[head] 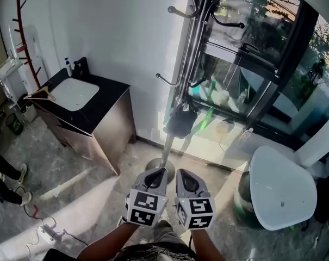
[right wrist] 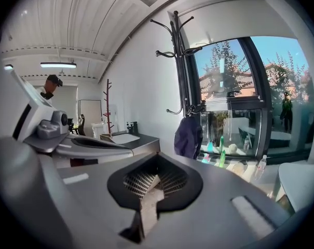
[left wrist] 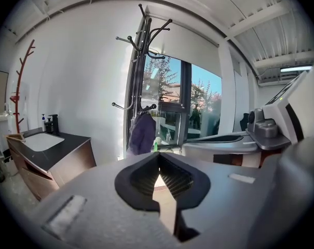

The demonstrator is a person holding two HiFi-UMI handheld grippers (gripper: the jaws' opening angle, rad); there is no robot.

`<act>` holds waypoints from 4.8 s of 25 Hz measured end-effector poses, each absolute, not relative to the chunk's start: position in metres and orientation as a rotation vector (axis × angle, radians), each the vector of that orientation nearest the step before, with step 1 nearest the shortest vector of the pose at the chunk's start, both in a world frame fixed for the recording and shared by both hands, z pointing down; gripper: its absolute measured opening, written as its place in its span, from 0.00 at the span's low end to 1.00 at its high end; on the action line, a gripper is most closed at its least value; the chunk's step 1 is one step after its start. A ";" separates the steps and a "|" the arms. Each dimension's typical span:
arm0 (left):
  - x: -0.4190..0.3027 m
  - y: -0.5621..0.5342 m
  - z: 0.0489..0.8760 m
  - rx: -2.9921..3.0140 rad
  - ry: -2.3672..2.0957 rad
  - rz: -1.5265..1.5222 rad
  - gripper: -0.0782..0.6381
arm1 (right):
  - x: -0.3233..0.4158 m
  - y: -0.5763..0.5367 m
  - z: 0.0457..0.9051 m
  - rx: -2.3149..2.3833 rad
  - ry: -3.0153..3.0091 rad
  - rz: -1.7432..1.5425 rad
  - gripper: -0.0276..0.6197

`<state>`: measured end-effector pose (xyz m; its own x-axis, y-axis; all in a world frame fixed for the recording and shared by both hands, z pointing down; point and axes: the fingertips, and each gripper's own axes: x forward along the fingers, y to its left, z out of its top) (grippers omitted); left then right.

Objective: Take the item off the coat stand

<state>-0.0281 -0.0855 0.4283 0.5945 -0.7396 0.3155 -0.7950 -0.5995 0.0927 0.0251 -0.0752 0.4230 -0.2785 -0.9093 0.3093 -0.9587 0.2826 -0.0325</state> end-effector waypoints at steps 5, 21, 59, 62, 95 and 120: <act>-0.019 -0.117 0.431 2.576 -1.315 0.353 0.11 | 0.036 -0.106 0.425 1.694 -2.332 0.293 0.05; 0.013 -0.192 0.451 2.510 -1.381 0.396 0.11 | 0.079 -0.200 0.446 1.668 -2.340 0.295 0.10; 0.001 -0.255 0.461 2.423 -1.477 0.397 0.11 | 0.072 -0.280 0.453 1.586 -2.312 0.088 0.08; 0.000 -0.251 0.458 2.436 -1.470 0.391 0.11 | 0.073 -0.275 0.445 1.612 -2.306 0.061 0.08; 0.000 -0.170 0.426 2.576 -1.368 0.356 0.11 | 0.087 -0.167 0.413 1.804 -2.208 0.011 0.08; 0.004 -0.085 0.429 2.626 -1.319 0.385 0.11 | 0.096 -0.071 0.415 1.879 -2.174 0.096 0.08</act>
